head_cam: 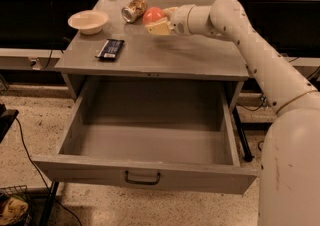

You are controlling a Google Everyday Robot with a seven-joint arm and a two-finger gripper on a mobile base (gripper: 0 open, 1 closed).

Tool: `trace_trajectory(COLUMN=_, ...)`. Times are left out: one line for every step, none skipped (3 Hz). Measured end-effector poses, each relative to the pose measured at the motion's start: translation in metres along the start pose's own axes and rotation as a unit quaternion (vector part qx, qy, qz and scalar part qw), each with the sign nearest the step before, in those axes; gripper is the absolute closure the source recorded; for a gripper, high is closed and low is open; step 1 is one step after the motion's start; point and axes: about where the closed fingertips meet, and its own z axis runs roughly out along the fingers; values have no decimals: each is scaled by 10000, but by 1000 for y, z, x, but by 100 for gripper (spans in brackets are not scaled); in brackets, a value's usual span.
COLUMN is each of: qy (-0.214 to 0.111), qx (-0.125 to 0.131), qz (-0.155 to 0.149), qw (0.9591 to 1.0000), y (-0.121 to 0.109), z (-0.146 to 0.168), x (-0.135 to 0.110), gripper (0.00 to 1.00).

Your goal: Place apple into top drawer

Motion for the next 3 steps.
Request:
trace_trajectory(qy=-34, qx=-784, qz=-344, qw=9963, y=44, z=-12, x=-20, gripper=97)
trace_trajectory(qy=43, qx=-1668, qz=-316, qw=9855, y=98, z=-41, x=-12, gripper=100)
trace_trajectory(qy=53, qx=-2210, qz=-253, qw=9749, y=144, z=-87, x=6, gripper=100)
